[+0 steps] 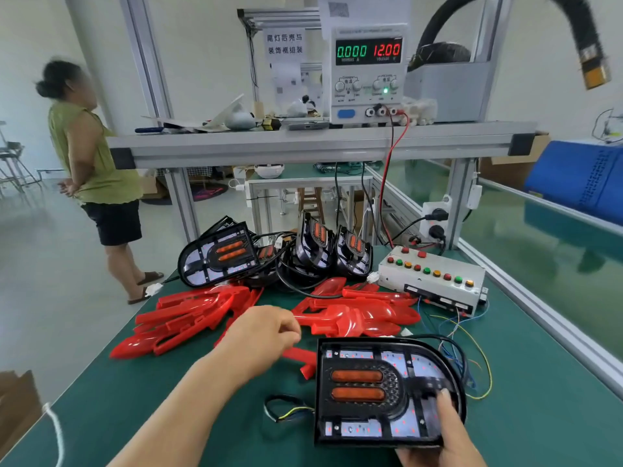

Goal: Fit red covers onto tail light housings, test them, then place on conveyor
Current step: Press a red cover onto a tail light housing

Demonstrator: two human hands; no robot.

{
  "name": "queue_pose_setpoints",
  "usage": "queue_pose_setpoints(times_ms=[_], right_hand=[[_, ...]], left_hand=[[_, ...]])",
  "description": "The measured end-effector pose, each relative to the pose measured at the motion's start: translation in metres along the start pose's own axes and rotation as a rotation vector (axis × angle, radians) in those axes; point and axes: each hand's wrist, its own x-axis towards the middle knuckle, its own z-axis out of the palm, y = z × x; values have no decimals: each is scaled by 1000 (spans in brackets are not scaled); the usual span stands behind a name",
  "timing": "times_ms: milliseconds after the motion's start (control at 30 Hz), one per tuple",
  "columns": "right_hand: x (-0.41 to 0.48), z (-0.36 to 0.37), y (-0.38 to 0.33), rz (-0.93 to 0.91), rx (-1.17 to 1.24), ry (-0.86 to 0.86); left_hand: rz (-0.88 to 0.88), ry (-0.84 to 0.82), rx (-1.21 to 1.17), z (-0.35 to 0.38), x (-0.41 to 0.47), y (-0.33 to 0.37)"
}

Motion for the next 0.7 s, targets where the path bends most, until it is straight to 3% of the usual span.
queue_pose_setpoints(times_ms=[133,233,300,567,700], right_hand=[[-9,9,-16,-36,-97,-96],[-9,14,-25,-145,-119,-91],[-10,23,-26,-125,-157,-115],[21,25,-8,-24,15,-180],[30,36,-7,43,40,-207]], left_hand=[[156,-228,281,25,14,2],[113,-182,230,31,19,-11],[120,-166,146,32,18,-19],[72,260,-218,5,0,-31],[146,338,-300,-7,-21,-9]])
